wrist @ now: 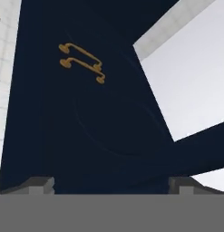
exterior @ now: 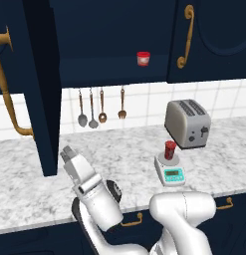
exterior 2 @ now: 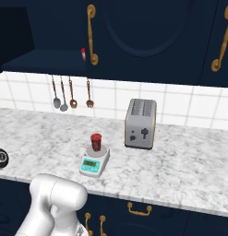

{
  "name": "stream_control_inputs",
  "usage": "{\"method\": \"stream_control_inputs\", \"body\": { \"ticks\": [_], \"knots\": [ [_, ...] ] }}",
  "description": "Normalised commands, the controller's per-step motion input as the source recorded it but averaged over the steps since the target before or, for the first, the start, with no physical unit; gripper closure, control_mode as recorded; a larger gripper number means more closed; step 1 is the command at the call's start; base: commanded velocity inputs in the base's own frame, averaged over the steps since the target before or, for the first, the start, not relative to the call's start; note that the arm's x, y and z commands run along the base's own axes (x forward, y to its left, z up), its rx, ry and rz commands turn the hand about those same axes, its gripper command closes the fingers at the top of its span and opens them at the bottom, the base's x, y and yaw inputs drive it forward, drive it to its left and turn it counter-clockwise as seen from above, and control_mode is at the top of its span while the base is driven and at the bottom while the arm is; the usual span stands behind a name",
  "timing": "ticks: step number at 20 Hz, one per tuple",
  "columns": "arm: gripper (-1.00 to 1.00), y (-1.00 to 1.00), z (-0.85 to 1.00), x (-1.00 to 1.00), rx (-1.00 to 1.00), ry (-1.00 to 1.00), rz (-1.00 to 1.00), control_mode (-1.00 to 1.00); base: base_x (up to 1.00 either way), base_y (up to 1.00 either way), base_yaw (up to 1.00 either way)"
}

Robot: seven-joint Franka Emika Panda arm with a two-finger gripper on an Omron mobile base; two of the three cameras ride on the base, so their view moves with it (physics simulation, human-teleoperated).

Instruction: Pick the yogurt and place it on the digital scale for weighing, and close the cabinet.

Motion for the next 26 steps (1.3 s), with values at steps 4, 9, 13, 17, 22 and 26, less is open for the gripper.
{"method": "stream_control_inputs", "body": {
  "ticks": [4,9,13,17,22,26],
  "knots": [
    [-1.00,1.00,-0.42,-0.22,-0.15,0.06,-0.07,-1.00,0.00,0.00,0.00],
    [-1.00,1.00,-0.32,-0.36,-0.12,0.03,-0.06,-1.00,0.00,0.00,0.00],
    [-1.00,0.39,0.02,-0.68,0.18,0.03,-0.05,-1.00,0.00,0.00,0.00],
    [-1.00,-0.11,0.35,-0.31,0.62,0.12,-0.04,-1.00,0.00,0.00,0.00],
    [-1.00,-0.10,0.53,-0.69,0.74,0.03,0.00,-1.00,0.00,0.00,0.00],
    [-1.00,0.52,-0.53,-0.47,0.23,0.01,-0.01,-1.00,0.00,0.00,0.00]
  ]
}}
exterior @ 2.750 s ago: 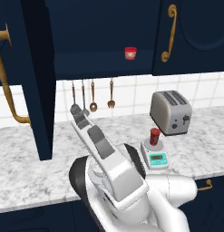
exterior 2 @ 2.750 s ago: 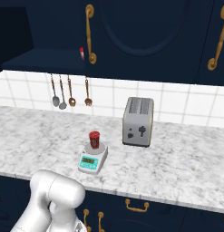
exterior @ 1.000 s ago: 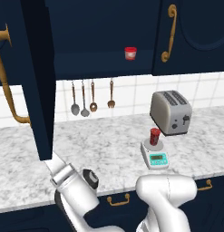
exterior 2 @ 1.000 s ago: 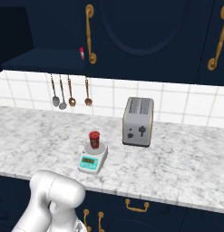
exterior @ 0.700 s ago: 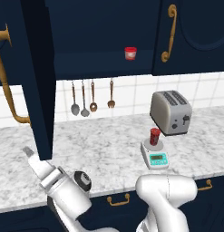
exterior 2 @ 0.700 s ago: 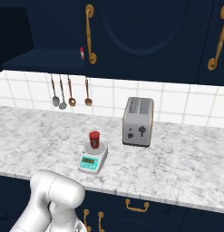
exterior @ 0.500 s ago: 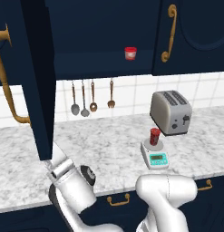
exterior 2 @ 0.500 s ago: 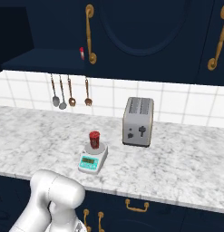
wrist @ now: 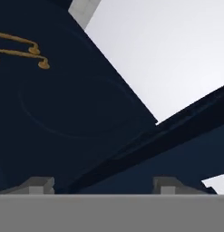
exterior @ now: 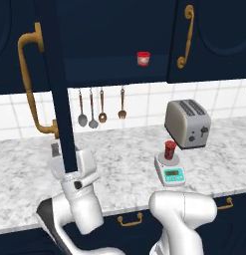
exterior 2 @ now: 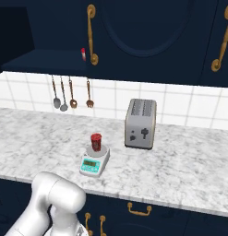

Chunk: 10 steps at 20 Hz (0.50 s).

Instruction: Pick the yogurt and place it on the digital scale for weighing, and close the cabinet.

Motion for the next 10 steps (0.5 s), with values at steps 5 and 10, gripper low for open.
{"method": "stream_control_inputs", "body": {
  "ticks": [5,10],
  "knots": [
    [-1.00,0.53,-0.39,-0.55,0.01,-0.01,-0.03,-1.00,0.00,0.00,0.00],
    [-1.00,0.28,0.81,-0.59,0.18,-0.12,-0.03,-1.00,0.00,0.00,0.00]
  ]
}}
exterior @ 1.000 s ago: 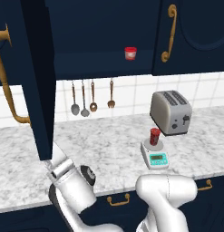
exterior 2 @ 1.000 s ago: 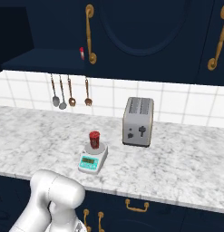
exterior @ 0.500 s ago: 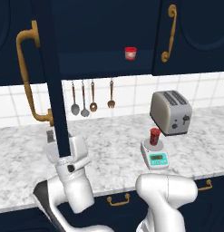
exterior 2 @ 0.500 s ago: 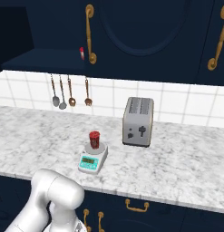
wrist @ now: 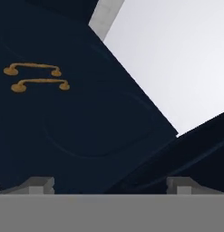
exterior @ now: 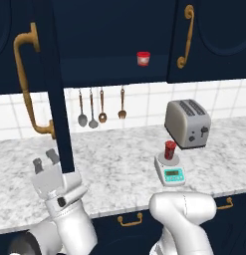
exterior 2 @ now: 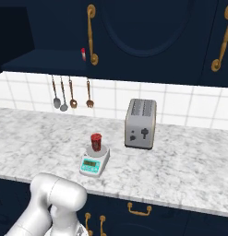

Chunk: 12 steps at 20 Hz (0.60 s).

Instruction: Pick the yogurt and place it on the digital scale for weighing, and close the cabinet.

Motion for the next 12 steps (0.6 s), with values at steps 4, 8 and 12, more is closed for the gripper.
{"method": "stream_control_inputs", "body": {
  "ticks": [4,8,12],
  "knots": [
    [-1.00,-0.19,1.00,-0.18,0.25,-0.08,-0.03,-1.00,0.00,0.00,0.00],
    [-1.00,-1.00,1.00,0.00,0.39,0.00,0.00,-1.00,0.00,0.00,0.00],
    [-1.00,-1.00,1.00,0.00,0.46,0.00,0.00,-1.00,0.00,0.00,0.00]
  ]
}}
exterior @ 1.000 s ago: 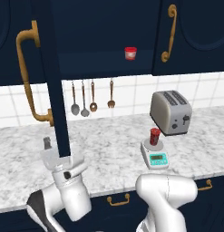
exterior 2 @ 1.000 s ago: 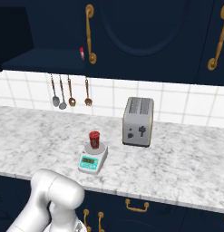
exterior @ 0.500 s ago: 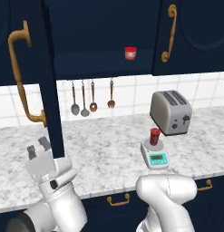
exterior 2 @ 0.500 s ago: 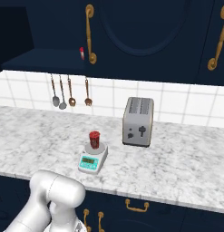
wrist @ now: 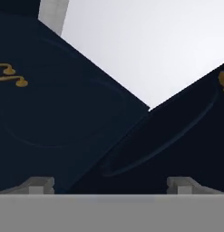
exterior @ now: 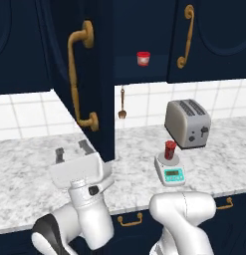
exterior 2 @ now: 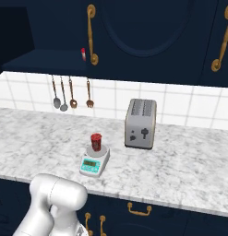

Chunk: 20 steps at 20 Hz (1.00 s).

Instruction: Pick the yogurt and place it on the digital scale for weighing, and close the cabinet.

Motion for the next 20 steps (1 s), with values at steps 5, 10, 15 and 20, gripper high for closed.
{"method": "stream_control_inputs", "body": {
  "ticks": [5,10,15,20],
  "knots": [
    [-1.00,-1.00,1.00,0.00,0.46,-0.08,0.00,-1.00,0.00,0.00,0.00],
    [-1.00,-1.00,1.00,0.00,0.44,-0.09,0.03,-1.00,0.00,0.00,0.00],
    [-1.00,-1.00,1.00,0.11,0.42,-0.02,0.07,-1.00,0.00,0.00,0.00],
    [-1.00,-0.92,1.00,0.74,0.37,0.11,0.08,-1.00,0.00,0.00,0.00]
  ]
}}
